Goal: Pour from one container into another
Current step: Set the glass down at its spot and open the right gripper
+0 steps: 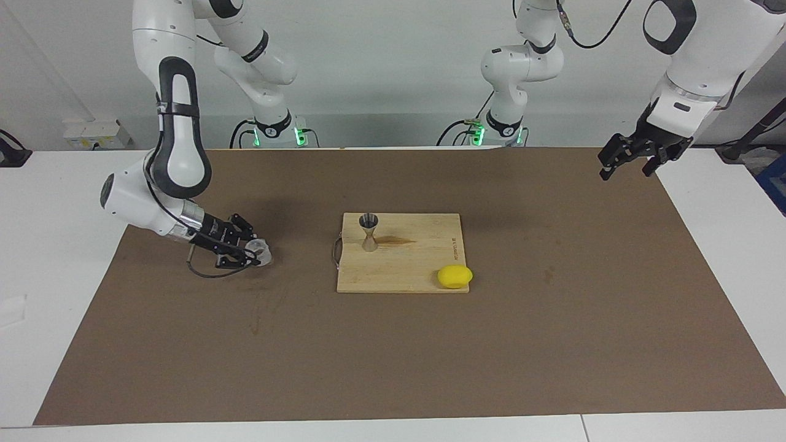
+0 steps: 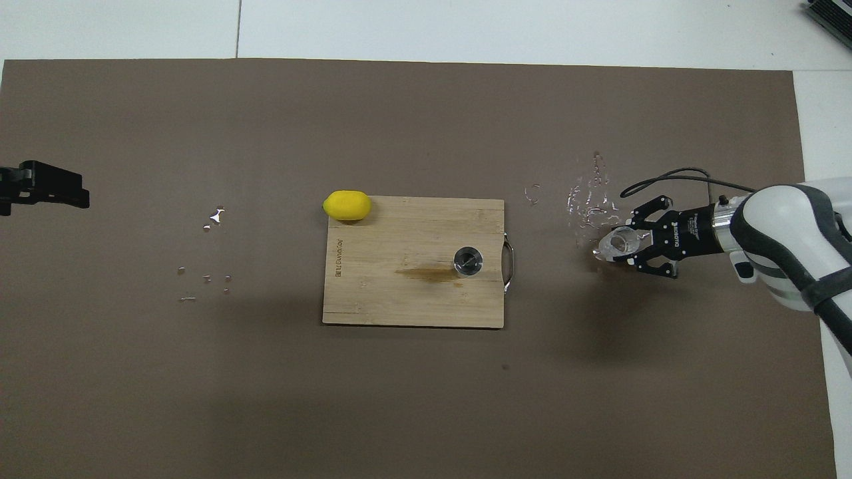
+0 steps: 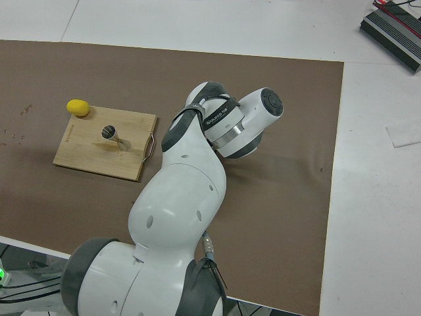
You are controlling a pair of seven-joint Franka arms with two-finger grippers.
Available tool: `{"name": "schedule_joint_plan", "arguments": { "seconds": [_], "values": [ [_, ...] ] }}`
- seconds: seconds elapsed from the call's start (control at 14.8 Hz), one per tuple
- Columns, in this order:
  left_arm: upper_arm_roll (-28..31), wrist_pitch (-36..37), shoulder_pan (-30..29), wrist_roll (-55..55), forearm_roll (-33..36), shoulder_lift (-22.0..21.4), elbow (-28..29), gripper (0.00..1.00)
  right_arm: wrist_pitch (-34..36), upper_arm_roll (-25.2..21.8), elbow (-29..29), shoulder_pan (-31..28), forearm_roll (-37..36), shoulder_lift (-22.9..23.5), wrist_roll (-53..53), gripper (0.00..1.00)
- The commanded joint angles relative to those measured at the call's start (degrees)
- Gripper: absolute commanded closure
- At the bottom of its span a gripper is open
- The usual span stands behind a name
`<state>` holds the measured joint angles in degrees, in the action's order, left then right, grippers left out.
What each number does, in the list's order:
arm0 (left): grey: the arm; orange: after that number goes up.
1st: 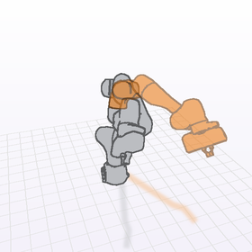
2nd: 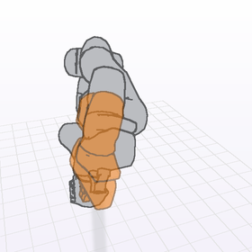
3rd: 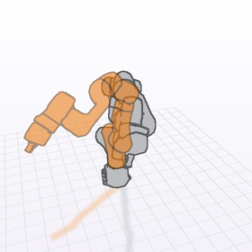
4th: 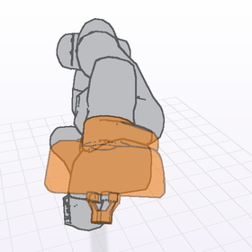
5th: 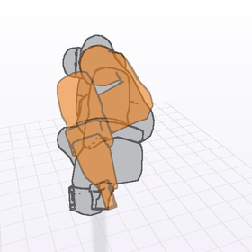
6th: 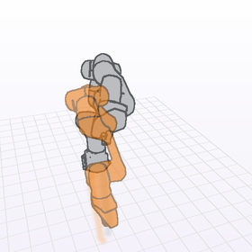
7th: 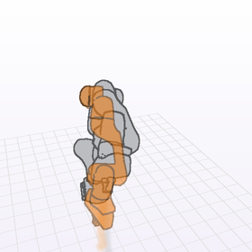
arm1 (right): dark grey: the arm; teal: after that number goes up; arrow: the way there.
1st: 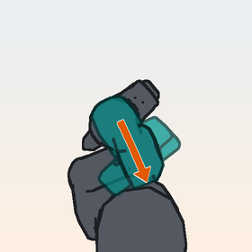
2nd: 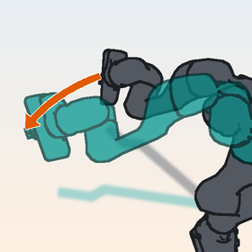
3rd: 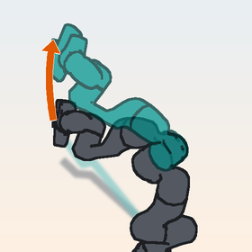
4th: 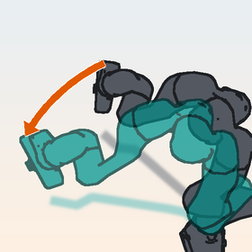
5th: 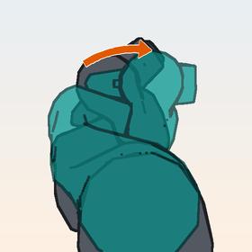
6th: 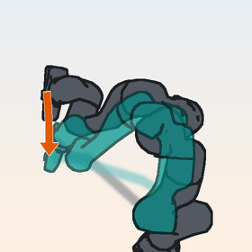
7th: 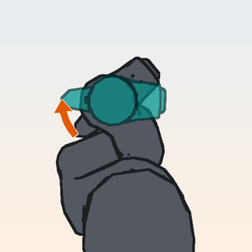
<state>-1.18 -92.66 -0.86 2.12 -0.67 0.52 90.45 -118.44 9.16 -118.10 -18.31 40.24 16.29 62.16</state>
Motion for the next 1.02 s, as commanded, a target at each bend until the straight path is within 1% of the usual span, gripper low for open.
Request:
{"name": "schedule_joint_plan", "arguments": {
  "seconds": [0.0,0.07,0.2,0.34,0.41,0.47,0.54,0.81,0.95],
  "values": [
    [0.30,-0.33,0.33,0.69,0.23,-1.31,1.57,0.00,-1.79,0.78,-2.30,-1.12,2.30,-1.09,-2.04,0.88],
    [0.30,-0.24,0.33,0.69,0.23,-1.31,1.57,0.00,-2.75,0.78,-3.26,-1.55,2.30,-1.26,-2.13,0.77],
    [0.30,-0.24,0.33,0.69,0.32,-1.31,1.57,0.00,-4.07,0.78,-3.71,-1.64,2.30,-1.35,-2.13,0.49],
    [0.30,-0.24,0.33,0.78,0.23,-1.31,1.57,0.00,-4.08,0.69,-3.80,-1.73,2.30,-1.53,-2.13,0.35],
    [0.30,-0.24,0.33,0.69,0.32,-1.31,1.57,0.00,-3.99,0.69,-3.80,-1.73,2.30,-1.87,-2.48,0.22],
    [0.30,-0.24,0.33,0.69,0.32,-1.31,1.57,0.00,-3.64,0.69,-3.80,-1.82,2.30,-2.66,-3.27,0.15],
    [0.30,-0.24,0.33,0.69,0.23,-1.31,1.57,0.00,-3.46,0.60,-3.98,-1.91,2.30,-3.36,-4.15,0.05],
    [0.30,-0.33,0.33,0.69,0.23,-1.31,1.66,0.00,-3.20,0.60,-5.47,-2.08,2.04,-7.32,-9.06,0.01],
    [0.30,-0.24,0.33,0.69,0.23,-1.31,1.66,0.00,-2.94,0.60,-5.74,-1.47,1.25,-8.73,-11.62,0.01]
  ]
}}
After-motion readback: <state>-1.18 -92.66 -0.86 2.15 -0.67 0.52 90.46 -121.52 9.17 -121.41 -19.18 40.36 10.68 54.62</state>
